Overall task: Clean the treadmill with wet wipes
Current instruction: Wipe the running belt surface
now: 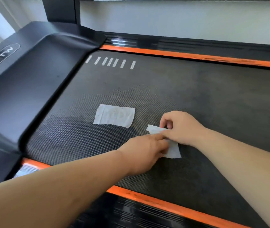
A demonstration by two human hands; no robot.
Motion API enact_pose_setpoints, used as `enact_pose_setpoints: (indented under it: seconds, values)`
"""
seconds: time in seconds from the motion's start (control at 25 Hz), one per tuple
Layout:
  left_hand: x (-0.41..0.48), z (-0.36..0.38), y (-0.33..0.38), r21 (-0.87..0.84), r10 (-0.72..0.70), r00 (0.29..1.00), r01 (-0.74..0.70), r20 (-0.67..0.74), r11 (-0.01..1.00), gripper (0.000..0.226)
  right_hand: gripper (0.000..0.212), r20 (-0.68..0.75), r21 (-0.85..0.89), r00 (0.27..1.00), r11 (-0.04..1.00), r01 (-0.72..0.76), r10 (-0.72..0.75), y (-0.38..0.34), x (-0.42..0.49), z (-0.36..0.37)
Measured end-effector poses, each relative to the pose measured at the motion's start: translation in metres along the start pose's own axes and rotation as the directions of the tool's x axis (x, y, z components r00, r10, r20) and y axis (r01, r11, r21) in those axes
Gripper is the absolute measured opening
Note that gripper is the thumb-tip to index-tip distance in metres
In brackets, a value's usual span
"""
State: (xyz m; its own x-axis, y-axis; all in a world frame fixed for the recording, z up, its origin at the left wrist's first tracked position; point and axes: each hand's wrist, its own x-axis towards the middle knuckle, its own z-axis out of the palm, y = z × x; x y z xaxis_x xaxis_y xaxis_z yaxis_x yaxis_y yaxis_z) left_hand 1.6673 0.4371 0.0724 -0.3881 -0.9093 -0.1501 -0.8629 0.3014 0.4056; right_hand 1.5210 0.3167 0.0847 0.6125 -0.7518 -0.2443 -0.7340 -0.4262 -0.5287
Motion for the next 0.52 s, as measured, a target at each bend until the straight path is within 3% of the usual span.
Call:
enact_pose_setpoints:
  seconds: [0.16, 0.32, 0.4, 0.52]
  values:
    - [-0.002, -0.009, -0.009, 0.115, 0.034, 0.998, -0.040, 0.053, 0.993, 0.011, 0.013, -0.077, 0.204, 0.981, 0.966, -0.160, 0.178, 0.003, 0.001, -0.008]
    - [-0.010, -0.028, -0.029, 0.202, 0.028, 0.999, -0.032, 0.024, 0.979, 0.009, 0.018, 0.037, 0.468, 0.865, 0.756, -0.458, 0.501, 0.014, -0.011, -0.023]
    - [-0.011, -0.033, -0.042, 0.240, -0.022, 0.999, 0.016, 0.024, 0.971, 0.021, 0.022, 0.028, 0.465, 0.818, 0.717, -0.519, 0.574, 0.022, -0.021, -0.027]
    - [-0.009, -0.038, -0.047, 0.227, -0.077, 0.996, 0.083, -0.035, 0.970, 0.030, 0.020, -0.099, 0.206, 0.829, 0.826, -0.525, 0.551, 0.031, -0.030, -0.035]
